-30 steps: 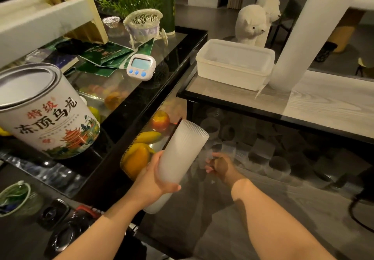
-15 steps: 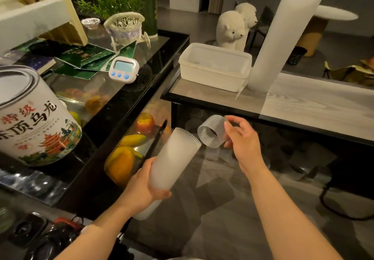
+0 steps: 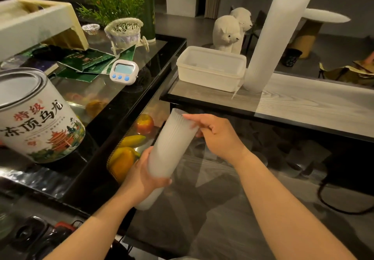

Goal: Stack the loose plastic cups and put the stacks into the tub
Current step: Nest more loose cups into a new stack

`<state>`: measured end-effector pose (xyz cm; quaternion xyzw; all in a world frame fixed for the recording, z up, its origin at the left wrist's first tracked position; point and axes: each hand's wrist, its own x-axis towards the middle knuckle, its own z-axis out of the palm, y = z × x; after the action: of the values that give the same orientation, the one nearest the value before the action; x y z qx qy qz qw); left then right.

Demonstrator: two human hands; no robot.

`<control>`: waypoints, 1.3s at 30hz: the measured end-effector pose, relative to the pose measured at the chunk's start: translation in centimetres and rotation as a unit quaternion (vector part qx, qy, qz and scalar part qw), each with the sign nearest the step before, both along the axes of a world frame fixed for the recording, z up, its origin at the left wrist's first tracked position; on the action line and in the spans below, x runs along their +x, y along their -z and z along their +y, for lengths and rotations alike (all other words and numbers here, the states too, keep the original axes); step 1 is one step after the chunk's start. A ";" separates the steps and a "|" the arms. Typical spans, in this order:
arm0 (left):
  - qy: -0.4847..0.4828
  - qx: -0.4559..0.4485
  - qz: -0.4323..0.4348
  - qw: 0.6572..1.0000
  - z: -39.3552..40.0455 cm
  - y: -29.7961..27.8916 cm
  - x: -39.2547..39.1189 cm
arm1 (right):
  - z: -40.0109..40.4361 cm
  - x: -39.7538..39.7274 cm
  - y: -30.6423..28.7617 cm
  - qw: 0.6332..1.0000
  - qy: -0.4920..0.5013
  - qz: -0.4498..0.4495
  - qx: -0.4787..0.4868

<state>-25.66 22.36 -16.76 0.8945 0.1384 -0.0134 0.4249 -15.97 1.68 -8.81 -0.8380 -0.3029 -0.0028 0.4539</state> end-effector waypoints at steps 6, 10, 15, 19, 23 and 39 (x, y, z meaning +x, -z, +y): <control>-0.048 -0.007 -0.004 0.999 0.0 -0.5 1.0 | 1.5 0.4 0.5 0.998 -0.043 -0.054 -0.012; -0.072 0.007 -0.013 0.997 0.3 -1.0 1.5 | 2.9 0.5 3.6 0.982 0.089 0.022 0.163; -0.052 0.047 -0.010 0.997 0.3 -1.6 0.3 | 4.5 0.7 11.0 0.986 0.080 0.135 -0.052; -0.038 0.032 -0.020 0.999 0.7 -1.5 -0.4 | 7.6 -0.1 14.8 0.936 -0.069 0.130 -0.319; -0.026 0.031 -0.021 0.999 1.4 -1.4 -0.8 | 10.0 0.2 17.7 0.889 -0.140 0.102 -0.424; -0.049 0.040 -0.045 0.997 1.6 -0.3 -1.3 | 2.8 0.4 13.5 0.966 0.040 0.240 -0.091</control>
<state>-26.91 23.97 -16.43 0.9027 0.1636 0.0537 0.3943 -15.53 4.49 -22.29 -0.8632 -0.1501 0.2081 0.4349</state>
